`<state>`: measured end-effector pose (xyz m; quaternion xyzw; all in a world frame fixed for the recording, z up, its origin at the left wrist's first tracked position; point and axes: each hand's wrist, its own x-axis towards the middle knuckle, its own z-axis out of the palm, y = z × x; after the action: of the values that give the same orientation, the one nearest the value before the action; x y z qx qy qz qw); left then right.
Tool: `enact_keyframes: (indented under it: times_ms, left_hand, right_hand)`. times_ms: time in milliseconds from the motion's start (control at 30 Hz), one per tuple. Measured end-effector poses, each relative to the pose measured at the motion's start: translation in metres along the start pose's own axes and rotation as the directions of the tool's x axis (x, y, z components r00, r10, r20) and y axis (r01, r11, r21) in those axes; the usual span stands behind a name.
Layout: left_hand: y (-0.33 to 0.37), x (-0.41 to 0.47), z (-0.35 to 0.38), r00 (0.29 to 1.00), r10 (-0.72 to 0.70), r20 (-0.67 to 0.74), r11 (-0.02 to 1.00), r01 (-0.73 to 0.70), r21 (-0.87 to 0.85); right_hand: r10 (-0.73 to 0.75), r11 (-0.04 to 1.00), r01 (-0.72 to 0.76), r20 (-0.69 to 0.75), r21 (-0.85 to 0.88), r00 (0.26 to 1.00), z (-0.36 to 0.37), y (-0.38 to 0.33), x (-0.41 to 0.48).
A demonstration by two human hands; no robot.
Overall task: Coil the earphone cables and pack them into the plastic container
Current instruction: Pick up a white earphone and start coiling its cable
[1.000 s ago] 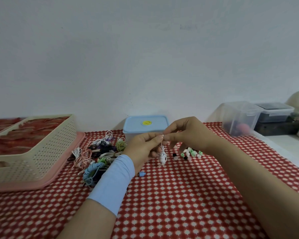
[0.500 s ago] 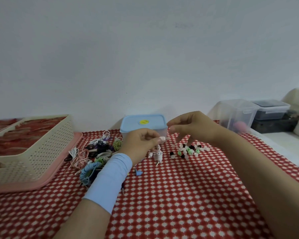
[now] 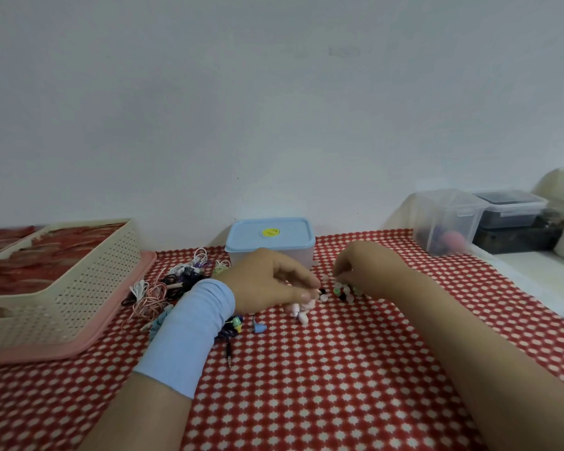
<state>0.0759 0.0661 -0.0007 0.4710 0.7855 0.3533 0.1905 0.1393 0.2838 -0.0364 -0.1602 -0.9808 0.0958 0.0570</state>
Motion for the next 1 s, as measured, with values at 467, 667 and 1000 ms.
enact_keyframes:
  times_ms: [467, 667, 1000]
  left_hand:
    - [-0.013, 0.014, 0.022, 0.997, -0.079, -0.004, 0.963, 0.078, 0.257]
    - [-0.016, 0.016, 0.026, 0.994, -0.068, -0.084, 0.941, 0.092, 0.326]
    - [-0.008, 0.013, 0.024, 0.989, -0.076, 0.123, 0.9, 0.015, 0.435]
  right_hand:
    - [-0.052, 0.861, 0.08, -0.069, 0.502, 0.996, -0.022, -0.01, -0.012]
    - [-0.075, 0.868, 0.078, -0.025, 0.491, 0.997, -0.023, -0.014, -0.012]
    - [-0.067, 0.837, 0.053, 0.007, 0.544, 0.998, -0.026, -0.018, -0.014]
